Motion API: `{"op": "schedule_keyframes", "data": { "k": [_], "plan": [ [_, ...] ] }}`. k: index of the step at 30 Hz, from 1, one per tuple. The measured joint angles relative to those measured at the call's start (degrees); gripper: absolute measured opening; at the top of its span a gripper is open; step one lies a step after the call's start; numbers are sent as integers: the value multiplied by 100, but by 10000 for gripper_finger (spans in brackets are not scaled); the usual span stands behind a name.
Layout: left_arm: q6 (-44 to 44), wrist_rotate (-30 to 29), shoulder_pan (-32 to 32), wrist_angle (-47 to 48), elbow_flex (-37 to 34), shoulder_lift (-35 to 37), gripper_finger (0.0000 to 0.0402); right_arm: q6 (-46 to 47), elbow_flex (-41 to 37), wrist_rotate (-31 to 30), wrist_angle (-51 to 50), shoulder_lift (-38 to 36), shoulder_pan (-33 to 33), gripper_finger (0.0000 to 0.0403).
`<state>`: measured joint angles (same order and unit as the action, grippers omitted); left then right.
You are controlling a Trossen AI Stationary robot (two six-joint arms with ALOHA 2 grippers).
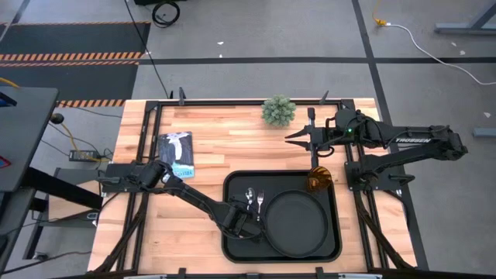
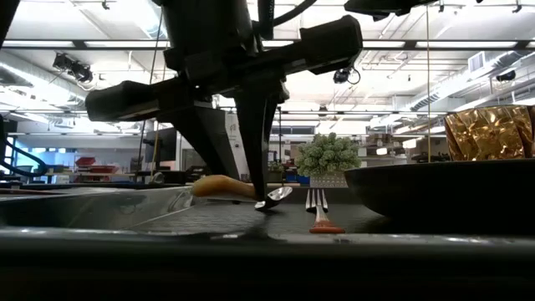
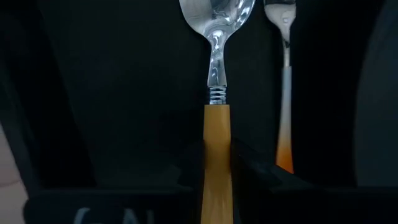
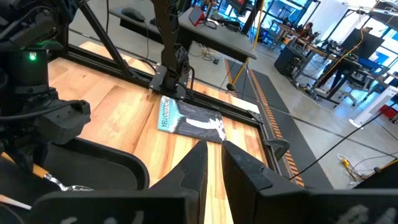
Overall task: Pick and place plate/cup/fork/spoon on tray
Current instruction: Put the orange spoon on the black tray to the left of the orange fork, then return to Home Position
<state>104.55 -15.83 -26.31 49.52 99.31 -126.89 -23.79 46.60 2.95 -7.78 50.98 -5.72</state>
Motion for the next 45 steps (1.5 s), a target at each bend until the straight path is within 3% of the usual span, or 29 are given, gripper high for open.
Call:
{"op": "schedule_keyframes", "data": {
  "k": [3,11,18,21,25,30,33,40,45],
  "plan": [
    [-31,-88,-8,22,0,0,81,0,1,19,-1,0,0,54],
    [-458,-101,10,352,0,33,170,-12,-1,20,-4,0,-1,54],
    [-1686,-565,194,1087,0,705,187,-42,0,23,49,0,-2,54],
    [-2799,-660,402,1231,0,1077,179,-188,-1,-9,29,-33,-58,54],
    [-4960,-1031,708,1178,2,1445,167,-253,-1,-116,213,-194,-315,54],
    [-7451,-2782,1153,927,2,1661,156,21,1,393,390,-302,-805,54],
    [-9017,-3427,1448,414,0,1665,151,146,-1,454,461,-276,-1118,54],
    [-12337,-3357,2075,-870,0,1703,138,789,-1,395,96,-452,-1544,54],
    [-12916,-2258,2551,-1063,-86,2026,109,1315,-114,126,-565,-1095,-1569,50]
  ]
}}
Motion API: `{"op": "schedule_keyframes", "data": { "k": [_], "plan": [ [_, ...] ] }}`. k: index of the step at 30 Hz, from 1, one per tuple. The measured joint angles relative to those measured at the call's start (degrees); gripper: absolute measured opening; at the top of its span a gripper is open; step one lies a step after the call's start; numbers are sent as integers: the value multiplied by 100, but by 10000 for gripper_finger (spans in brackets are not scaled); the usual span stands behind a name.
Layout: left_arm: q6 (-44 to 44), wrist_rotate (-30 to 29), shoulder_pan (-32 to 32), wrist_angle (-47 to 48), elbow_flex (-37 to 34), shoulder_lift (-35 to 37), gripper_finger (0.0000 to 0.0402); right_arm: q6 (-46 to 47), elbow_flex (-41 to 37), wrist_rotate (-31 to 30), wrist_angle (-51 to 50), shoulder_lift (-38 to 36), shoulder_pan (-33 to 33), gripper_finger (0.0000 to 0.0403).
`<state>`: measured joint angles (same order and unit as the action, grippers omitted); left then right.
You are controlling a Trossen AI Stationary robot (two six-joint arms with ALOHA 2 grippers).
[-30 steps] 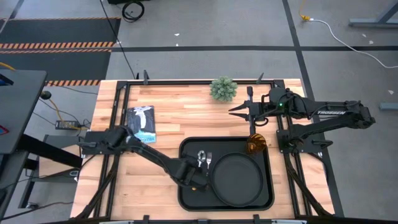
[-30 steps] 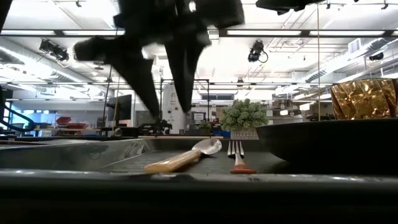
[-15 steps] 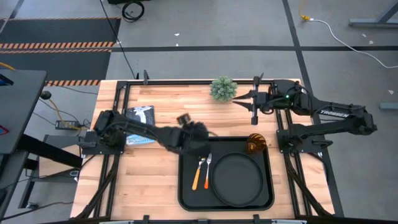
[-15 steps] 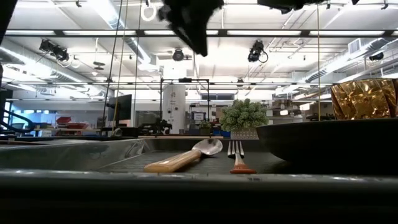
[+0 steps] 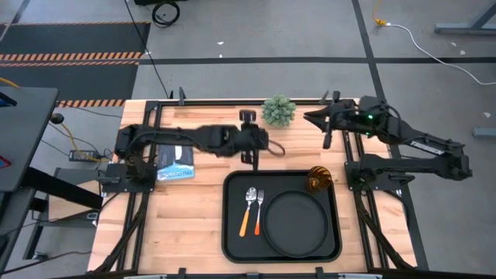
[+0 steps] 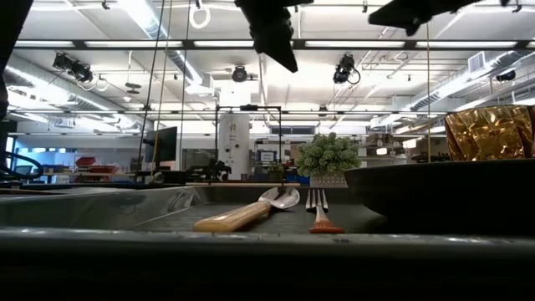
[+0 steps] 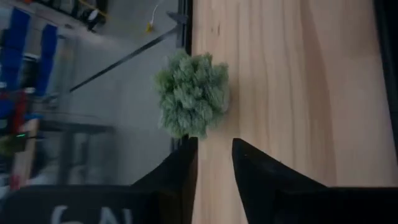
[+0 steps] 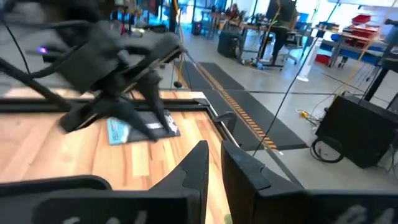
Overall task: Pick and place plate/cup/fork/spoon on tray
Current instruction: Return to Home Position
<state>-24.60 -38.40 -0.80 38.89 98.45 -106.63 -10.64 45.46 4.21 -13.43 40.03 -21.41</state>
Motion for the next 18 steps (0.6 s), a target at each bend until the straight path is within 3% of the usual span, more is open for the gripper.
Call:
{"op": "schedule_keyframes", "data": {
  "k": [8,12,18],
  "plan": [
    [226,640,105,-331,-697,876,49,848,-1420,-9,1181,-1434,39,39],
    [446,978,-86,-885,-1522,1510,29,1305,-2138,-8,2075,-1978,43,36],
    [661,1002,-423,-1572,-2776,2535,14,1518,-2875,-232,2915,-2539,43,36]
  ]
}}
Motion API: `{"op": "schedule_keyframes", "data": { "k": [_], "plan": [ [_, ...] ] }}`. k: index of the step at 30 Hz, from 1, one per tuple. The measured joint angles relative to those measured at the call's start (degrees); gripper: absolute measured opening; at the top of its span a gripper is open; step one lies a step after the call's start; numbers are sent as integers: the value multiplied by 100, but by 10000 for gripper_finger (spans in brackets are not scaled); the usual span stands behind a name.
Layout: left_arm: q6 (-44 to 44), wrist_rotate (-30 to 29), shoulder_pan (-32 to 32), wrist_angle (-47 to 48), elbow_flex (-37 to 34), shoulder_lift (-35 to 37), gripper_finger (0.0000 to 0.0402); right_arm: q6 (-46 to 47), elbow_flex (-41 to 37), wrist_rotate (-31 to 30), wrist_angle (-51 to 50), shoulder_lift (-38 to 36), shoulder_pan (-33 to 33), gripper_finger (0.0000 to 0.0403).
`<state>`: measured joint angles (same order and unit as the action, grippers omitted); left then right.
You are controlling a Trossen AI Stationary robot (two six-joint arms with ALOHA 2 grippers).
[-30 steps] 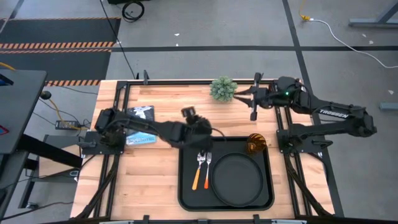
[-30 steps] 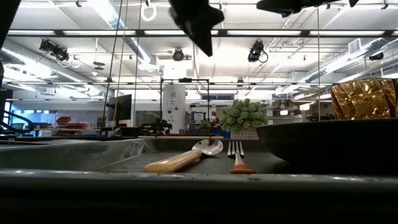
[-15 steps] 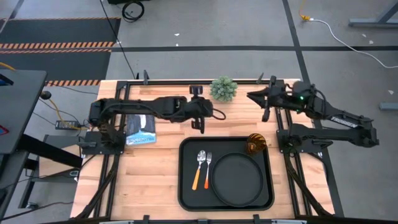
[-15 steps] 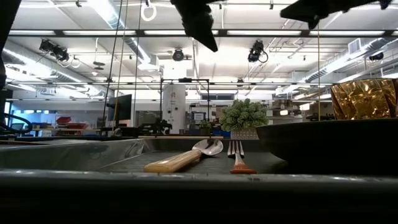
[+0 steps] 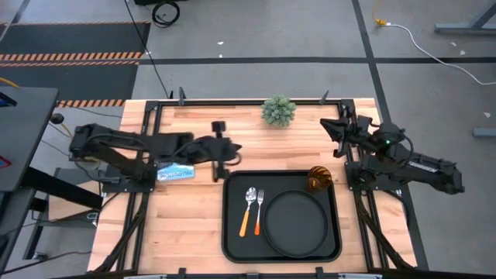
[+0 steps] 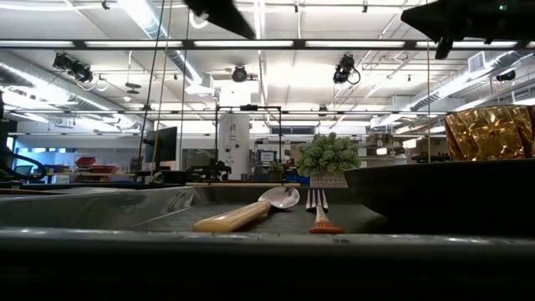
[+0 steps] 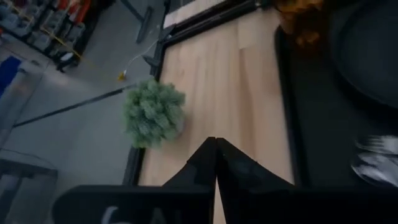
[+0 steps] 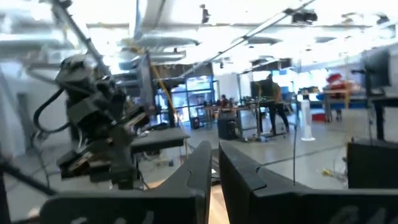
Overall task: Pick and place plate/cup/fork/spoon on tray
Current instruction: Return to Home Position
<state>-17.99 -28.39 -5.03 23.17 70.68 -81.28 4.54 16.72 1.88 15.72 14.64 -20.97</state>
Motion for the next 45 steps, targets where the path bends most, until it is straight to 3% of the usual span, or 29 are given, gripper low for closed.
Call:
{"op": "schedule_keyframes", "data": {
  "k": [8,14,28,37,45],
  "plan": [
    [383,449,-341,-551,-1464,1635,12,547,-551,-273,-44,-469,55,28],
    [814,896,-352,-1120,-2522,2902,12,755,-1190,-956,276,-847,107,19],
    [1583,1323,-404,-2469,-4165,5264,11,1587,-1636,-961,-21,-1240,107,15],
    [1994,1331,-877,-3674,-5401,6222,11,1449,-1636,-947,3,-1242,107,18],
    [2314,1326,-1034,-3689,-5531,6375,11,1440,-1636,-937,2,-1242,107,18]
  ]
}}
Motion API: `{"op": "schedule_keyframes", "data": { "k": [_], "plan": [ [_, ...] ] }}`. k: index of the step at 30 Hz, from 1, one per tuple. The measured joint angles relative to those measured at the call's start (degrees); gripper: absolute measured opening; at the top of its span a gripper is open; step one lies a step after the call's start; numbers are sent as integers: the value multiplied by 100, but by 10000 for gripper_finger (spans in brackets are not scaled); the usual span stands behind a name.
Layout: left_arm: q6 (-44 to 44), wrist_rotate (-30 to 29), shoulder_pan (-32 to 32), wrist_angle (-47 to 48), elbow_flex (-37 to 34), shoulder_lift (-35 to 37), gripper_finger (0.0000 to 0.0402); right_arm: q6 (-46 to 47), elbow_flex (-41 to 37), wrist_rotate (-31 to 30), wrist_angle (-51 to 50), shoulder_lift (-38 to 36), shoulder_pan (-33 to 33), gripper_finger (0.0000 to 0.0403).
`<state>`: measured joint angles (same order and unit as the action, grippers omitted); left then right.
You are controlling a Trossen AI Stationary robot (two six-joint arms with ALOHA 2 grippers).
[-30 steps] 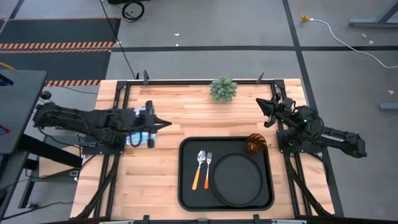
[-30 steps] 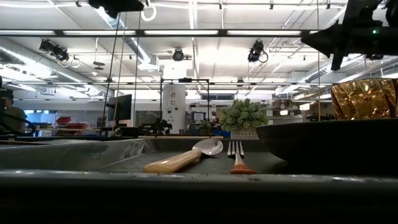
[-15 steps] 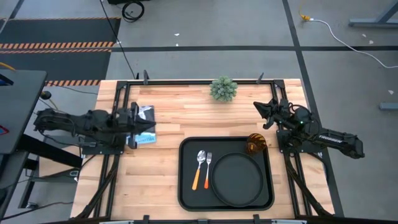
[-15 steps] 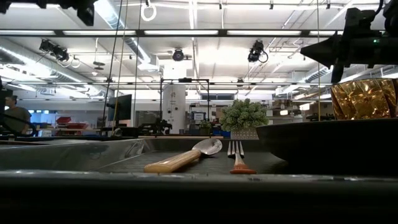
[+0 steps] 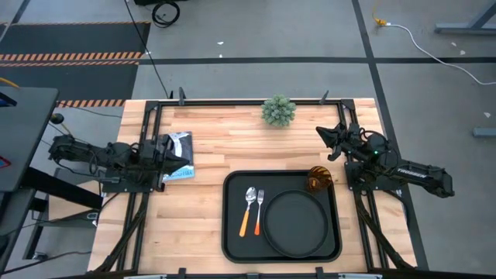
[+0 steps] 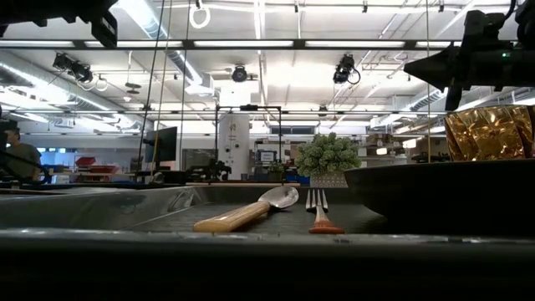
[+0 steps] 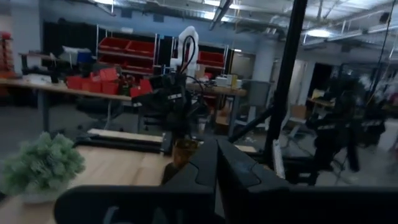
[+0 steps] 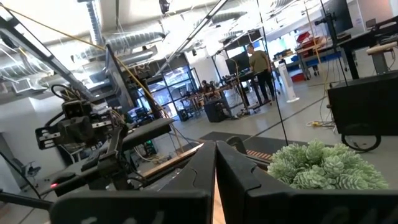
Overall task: Pick and place plate/cup/fork/spoon on tray
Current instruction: Return to Home Position
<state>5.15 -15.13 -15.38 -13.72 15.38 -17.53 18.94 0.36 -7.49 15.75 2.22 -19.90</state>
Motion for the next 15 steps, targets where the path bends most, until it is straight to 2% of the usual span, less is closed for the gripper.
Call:
{"op": "schedule_keyframes", "data": {
  "k": [4,10,15],
  "plan": [
    [402,-1,0,58,0,-1,11,-1,0,0,1,0,1,19],
    [-64,-3,9,826,2,-83,11,0,0,0,0,0,0,20],
    [-66,-3,7,1312,4,-82,11,-2,0,0,0,0,0,21]
  ]
}}
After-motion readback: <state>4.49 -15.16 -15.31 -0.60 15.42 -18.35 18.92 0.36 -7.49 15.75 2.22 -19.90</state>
